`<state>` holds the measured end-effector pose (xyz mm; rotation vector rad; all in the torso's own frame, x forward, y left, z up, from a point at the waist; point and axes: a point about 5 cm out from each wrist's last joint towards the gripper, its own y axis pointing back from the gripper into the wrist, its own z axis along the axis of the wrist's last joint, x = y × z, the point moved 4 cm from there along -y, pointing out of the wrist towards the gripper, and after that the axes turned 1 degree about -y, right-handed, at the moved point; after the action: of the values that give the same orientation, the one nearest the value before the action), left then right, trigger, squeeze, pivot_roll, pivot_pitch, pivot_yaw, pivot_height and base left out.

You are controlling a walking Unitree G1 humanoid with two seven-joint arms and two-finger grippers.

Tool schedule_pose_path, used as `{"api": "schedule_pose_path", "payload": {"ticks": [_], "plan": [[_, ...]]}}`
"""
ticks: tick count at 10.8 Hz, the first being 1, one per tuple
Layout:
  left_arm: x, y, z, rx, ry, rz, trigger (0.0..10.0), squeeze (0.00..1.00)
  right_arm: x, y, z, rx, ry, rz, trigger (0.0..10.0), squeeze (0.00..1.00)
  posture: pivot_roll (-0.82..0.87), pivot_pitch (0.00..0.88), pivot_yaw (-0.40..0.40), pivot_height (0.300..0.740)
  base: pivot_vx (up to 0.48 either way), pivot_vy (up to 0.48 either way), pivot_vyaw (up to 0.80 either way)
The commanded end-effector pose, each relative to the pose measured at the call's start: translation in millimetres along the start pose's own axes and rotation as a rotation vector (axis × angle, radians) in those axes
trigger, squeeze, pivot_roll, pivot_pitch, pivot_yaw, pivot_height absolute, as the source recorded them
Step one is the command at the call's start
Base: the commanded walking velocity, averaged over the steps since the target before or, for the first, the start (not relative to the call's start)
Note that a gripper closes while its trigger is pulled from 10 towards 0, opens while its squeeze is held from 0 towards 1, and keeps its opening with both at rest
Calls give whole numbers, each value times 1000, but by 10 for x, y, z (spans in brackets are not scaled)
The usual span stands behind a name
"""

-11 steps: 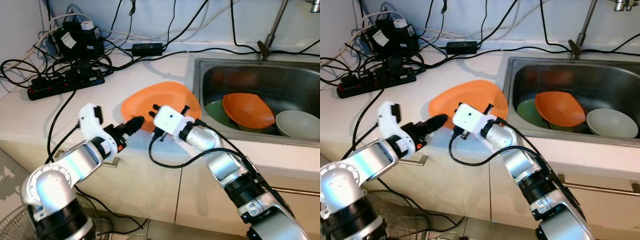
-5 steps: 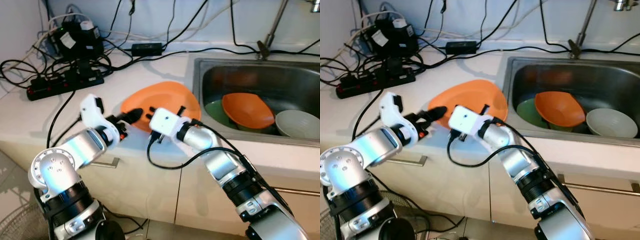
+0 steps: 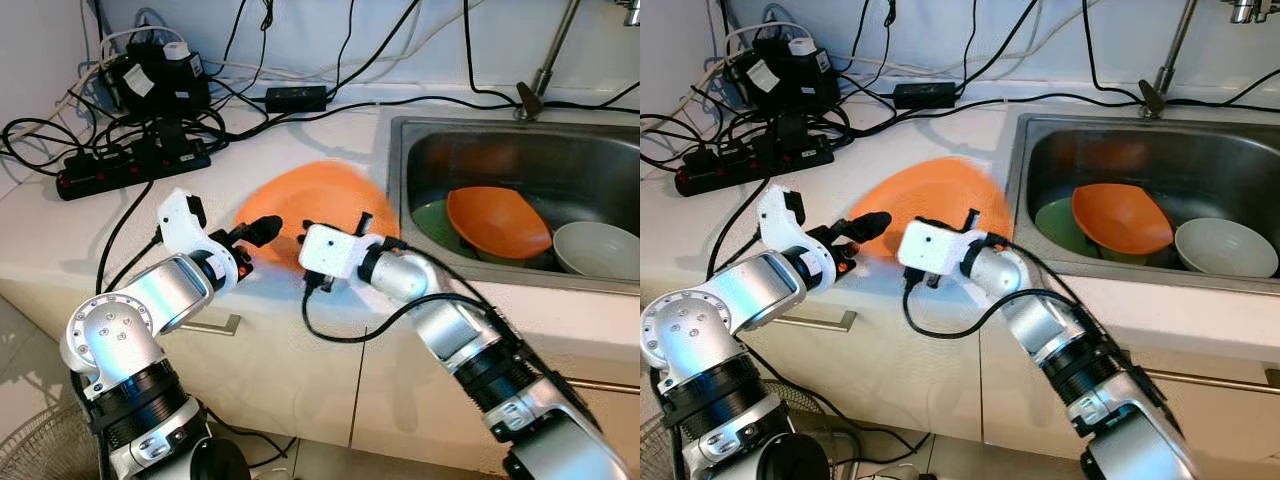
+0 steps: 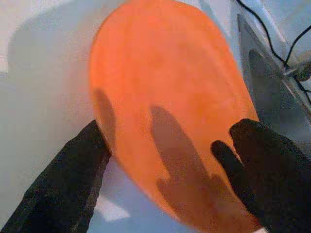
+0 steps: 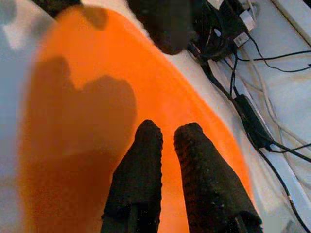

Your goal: Kitchen organization

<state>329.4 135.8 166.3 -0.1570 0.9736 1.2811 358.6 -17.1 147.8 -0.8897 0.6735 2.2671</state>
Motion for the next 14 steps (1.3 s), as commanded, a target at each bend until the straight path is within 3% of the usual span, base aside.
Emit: {"api": "schedule_pose_path", "payload": {"ticks": [1,7,10,14], "plan": [[-171,-64,-24,8,34,-45,10000,0,67,-4,-21,22,-2,47,10000,0,136,0,101,740,0,0,0],[-200,-243,-216,82,91,-62,10000,0,153,63,163,-32,-68,118,10000,0,104,0,115,740,0,0,0],[-338,-402,-302,108,114,-102,10000,0,202,116,351,-92,-138,176,10000,0,91,0,112,740,0,0,0],[-443,-582,-421,124,130,-133,10000,0,164,140,446,-117,-187,173,10000,0,82,0,111,740,0,0,0]]}}
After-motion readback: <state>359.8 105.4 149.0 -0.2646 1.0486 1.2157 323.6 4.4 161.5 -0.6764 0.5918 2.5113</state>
